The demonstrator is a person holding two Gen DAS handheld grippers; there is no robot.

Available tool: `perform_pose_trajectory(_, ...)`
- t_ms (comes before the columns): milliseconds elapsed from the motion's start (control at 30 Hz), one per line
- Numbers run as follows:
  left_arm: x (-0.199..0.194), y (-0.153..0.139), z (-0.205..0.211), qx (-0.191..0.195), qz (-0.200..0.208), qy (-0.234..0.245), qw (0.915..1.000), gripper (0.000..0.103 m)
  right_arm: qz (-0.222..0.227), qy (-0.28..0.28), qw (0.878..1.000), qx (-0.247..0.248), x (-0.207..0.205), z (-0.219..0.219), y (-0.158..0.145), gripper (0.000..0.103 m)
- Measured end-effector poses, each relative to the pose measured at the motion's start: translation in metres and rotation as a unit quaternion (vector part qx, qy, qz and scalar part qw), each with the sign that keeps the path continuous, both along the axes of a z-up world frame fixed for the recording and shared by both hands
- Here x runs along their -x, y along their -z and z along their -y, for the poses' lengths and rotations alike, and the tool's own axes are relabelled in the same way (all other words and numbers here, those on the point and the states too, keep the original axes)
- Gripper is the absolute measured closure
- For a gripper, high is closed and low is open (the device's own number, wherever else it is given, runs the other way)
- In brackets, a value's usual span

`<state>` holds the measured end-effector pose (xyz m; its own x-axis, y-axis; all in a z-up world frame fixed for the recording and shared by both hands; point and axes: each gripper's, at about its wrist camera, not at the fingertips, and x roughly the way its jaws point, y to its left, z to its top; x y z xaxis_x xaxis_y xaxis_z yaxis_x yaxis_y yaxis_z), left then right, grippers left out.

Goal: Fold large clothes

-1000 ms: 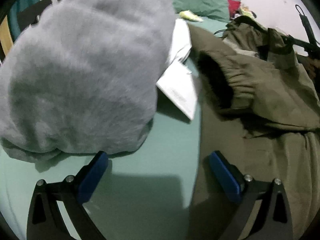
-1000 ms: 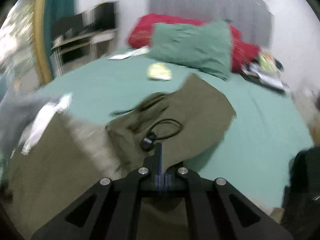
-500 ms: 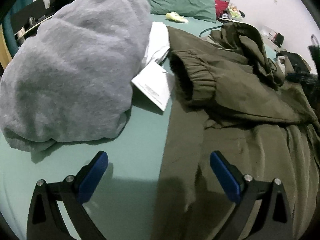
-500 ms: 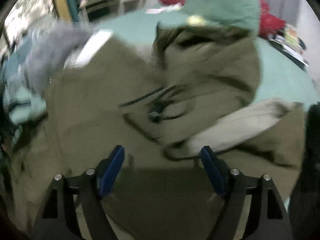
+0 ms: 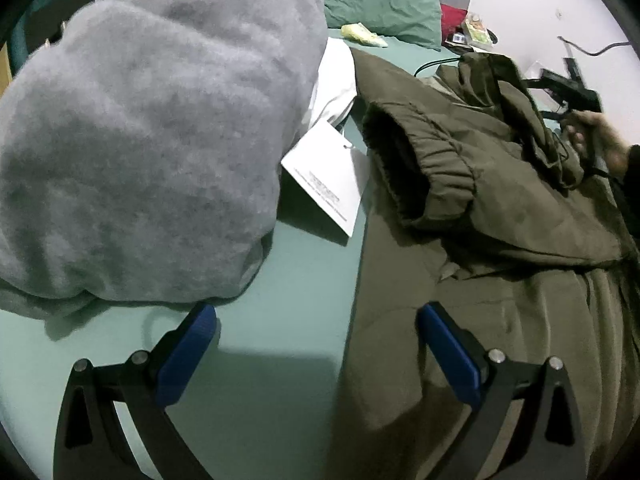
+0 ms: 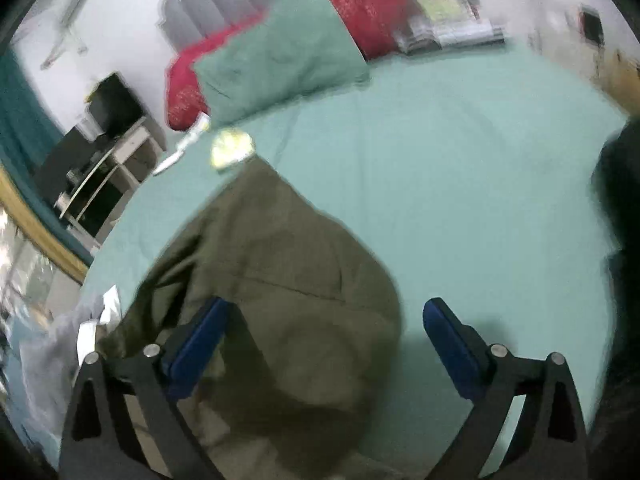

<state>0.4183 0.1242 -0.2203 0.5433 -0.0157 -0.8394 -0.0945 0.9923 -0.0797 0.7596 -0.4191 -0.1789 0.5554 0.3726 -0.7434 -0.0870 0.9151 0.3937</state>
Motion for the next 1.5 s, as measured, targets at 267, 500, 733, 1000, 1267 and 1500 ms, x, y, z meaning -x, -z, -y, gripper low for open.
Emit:
perform_pose_trajectory(267,0.003,-0.002,0.005,0.010,-0.003,0.009,0.9999,0.002,-0.016,-0.124,0.992,0.026,0.016,-0.091,0.024,0.097)
perform_pose_trajectory(500,0.010,-0.017,0.014,0.009,0.013,0.019,0.9997,0.002,0.166,-0.143,0.906,0.362,0.083,-0.152,-0.093,0.098)
perform_pose_trajectory(733,0.023,-0.044,0.014,0.035,0.038,0.028,0.9983,0.002,0.393,-0.294,0.574,0.655,0.272,-0.248,-0.125,0.098)
perform_pose_trajectory(1000,0.044,-0.057,0.002,0.058,0.039,0.015,0.9974,0.002,0.327,-0.420,0.563,0.632,0.443,-0.261,-0.023,0.097)
perform_pose_trajectory(1267,0.058,-0.055,-0.001,0.068,0.023,0.019,0.9973,0.002,0.217,-0.398,0.668,0.590,0.535,-0.219,0.025,0.070)
perform_pose_trajectory(1500,0.052,-0.053,0.004,0.065,0.025,0.022,0.9974,0.002,0.211,-0.277,0.852,0.392,0.516,-0.216,-0.045,0.030)
